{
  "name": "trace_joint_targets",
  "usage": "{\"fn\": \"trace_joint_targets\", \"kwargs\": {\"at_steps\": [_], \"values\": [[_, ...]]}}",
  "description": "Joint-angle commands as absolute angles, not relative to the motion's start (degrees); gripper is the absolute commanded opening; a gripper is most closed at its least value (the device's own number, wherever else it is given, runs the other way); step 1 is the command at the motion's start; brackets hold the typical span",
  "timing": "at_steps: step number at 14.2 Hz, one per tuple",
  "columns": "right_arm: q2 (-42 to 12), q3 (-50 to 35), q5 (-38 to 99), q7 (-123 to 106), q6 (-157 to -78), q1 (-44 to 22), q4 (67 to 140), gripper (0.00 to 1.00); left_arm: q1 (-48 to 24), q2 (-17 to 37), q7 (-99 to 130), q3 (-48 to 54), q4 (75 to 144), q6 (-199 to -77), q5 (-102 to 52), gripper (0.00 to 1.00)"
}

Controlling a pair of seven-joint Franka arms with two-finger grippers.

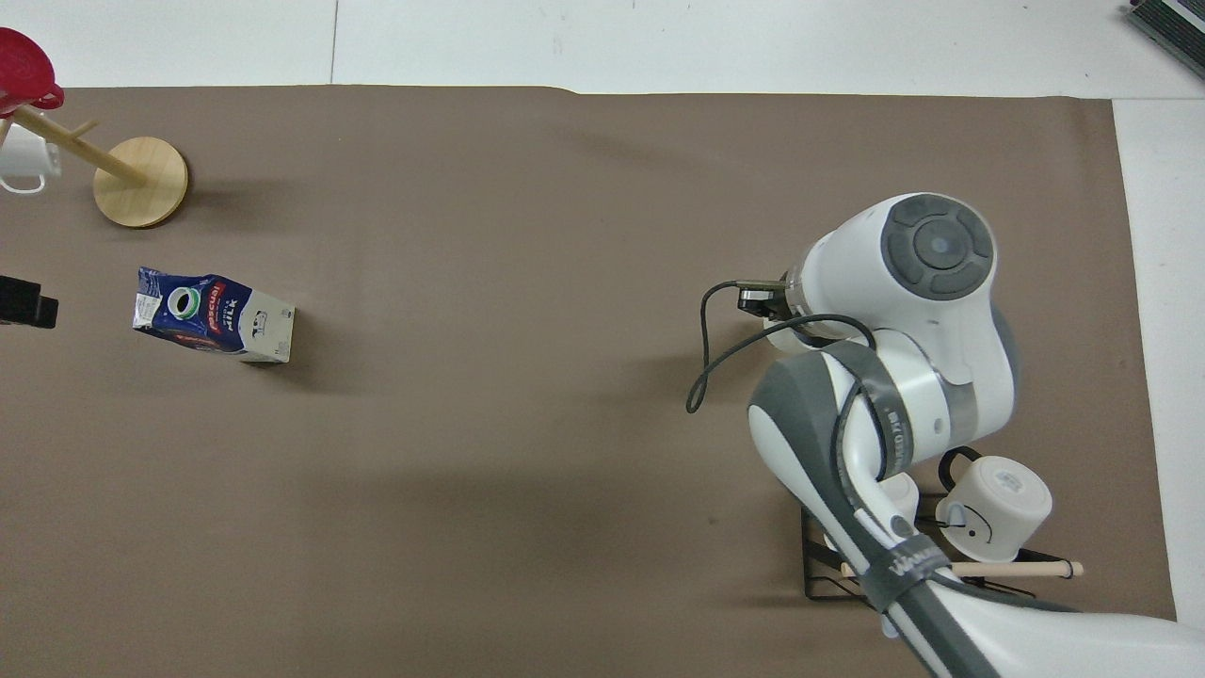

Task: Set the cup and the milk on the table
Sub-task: 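Lift the white mug with the right gripper and carry it toward the table center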

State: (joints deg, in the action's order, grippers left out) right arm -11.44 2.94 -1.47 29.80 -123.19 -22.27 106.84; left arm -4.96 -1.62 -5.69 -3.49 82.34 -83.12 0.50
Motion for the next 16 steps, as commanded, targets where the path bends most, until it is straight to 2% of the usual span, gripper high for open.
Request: {"fn": "trace_joint_targets", "kwargs": {"at_steps": [1, 7, 16], "values": [[-13.6, 2.8, -1.1, 34.2, -125.2, -25.3, 105.5, 0.0, -4.8, -2.9, -5.8, -3.3, 83.6, -83.1, 0.4, 1.0], [-16.8, 2.5, -0.9, 38.1, -128.8, -30.8, 105.7, 0.0, -4.8, -2.9, -5.9, -3.3, 83.7, -83.0, 0.4, 1.0], [-17.8, 2.4, -0.8, 38.8, -132.0, -32.8, 107.7, 0.0, -4.8, -2.9, -6.0, -3.3, 83.7, -83.0, 0.4, 1.0]]}}
